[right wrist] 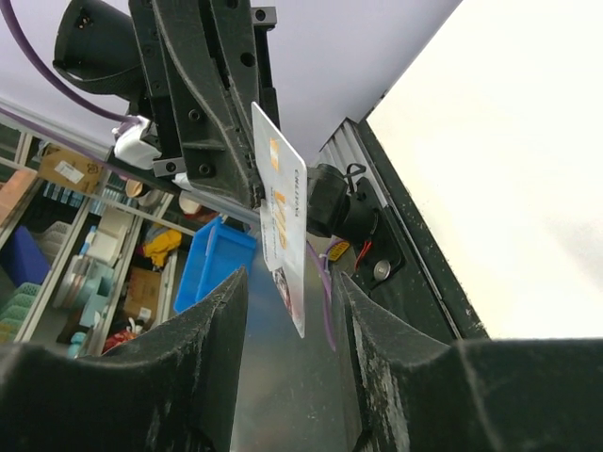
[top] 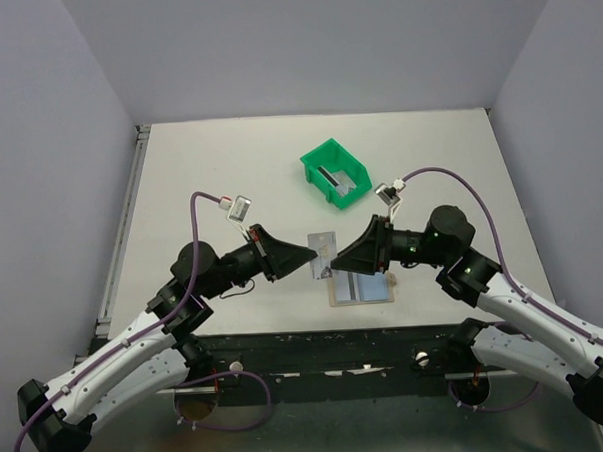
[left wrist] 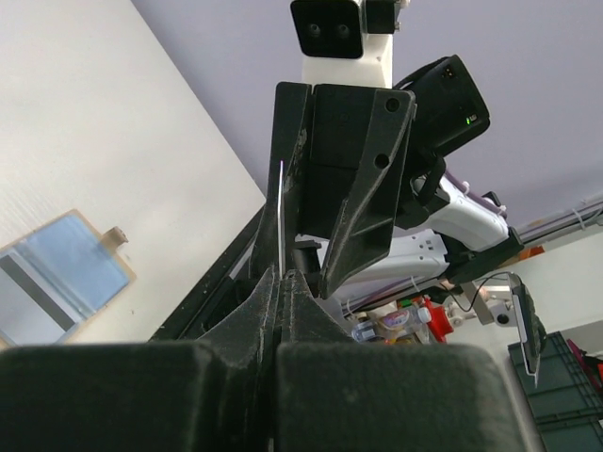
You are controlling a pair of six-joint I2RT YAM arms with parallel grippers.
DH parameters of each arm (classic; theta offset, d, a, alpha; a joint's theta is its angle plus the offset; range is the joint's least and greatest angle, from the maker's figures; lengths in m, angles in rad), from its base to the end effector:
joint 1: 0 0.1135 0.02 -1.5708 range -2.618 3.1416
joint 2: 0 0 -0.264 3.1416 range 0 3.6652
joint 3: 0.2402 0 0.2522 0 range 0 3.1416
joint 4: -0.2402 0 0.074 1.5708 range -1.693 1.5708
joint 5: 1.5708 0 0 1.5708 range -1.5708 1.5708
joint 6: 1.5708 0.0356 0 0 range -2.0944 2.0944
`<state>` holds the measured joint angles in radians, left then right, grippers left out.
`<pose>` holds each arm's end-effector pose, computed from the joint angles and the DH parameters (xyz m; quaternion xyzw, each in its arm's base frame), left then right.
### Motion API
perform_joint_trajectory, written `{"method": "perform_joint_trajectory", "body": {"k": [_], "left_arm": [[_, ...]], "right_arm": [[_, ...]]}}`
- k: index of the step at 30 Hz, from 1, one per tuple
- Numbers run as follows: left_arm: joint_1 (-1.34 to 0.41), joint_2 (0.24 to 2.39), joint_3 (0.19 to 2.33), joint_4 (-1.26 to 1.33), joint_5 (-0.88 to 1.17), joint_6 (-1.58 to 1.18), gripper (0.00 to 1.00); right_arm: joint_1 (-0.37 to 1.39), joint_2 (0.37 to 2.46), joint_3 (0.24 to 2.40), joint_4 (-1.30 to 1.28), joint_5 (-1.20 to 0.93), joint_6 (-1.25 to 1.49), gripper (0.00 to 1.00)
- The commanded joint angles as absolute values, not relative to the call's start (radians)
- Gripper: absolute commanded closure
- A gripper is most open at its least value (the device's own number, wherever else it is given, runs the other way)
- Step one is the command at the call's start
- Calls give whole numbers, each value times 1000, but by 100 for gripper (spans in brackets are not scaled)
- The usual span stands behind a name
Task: Put the credit cards into the card holder
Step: Insert the credit card into the card holder.
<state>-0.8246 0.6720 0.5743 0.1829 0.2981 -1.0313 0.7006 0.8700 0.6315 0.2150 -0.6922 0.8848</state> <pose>0.1082 -0.1324 0.3229 0.0398 0.6766 -0.6432 0.3563 0.1408 0.1485 0.3133 -0.1741 0.6919 0.6385 0.2885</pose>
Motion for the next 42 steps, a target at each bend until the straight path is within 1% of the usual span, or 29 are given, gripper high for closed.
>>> {"method": "perform_joint_trajectory", "body": {"k": [1,9,12,18,19,21,22,24,25,27,29,33,36,39,42], "left_arm": [[-821,676,558,236,342,-1043,100],[-821,699,555,264,364,-1052,100],[-822,703,552,267,368,-1054,100],[-821,707,552,267,368,-1051,100],[-822,710,549,267,368,-1051,98],[-822,712,548,265,362,-1051,90],[-822,712,545,264,357,-1048,87],[-821,716,535,265,353,-1046,78],[-821,719,534,267,353,-1046,70],[-819,727,528,255,347,-1040,55],[-813,726,529,218,330,-1022,45],[-789,721,551,109,282,-962,38],[-767,733,560,60,255,-933,36],[-759,773,574,5,223,-904,36],[-759,836,577,-26,200,-873,36]], "right_arm": [[690,865,652,233,-667,881,52],[689,864,655,242,-641,891,57],[684,867,657,244,-638,894,60],[683,867,647,247,-632,907,80],[681,870,647,247,-630,908,84],[681,862,641,245,-618,907,90],[680,853,640,236,-605,904,93],[677,818,635,181,-545,884,97],[676,792,637,142,-496,871,99],[673,743,641,45,-374,836,100],[673,692,663,-104,-231,804,99],[673,649,735,-420,24,698,100],[673,669,797,-599,144,621,100],[673,730,834,-716,167,545,100],[673,778,848,-773,193,560,99]]}}
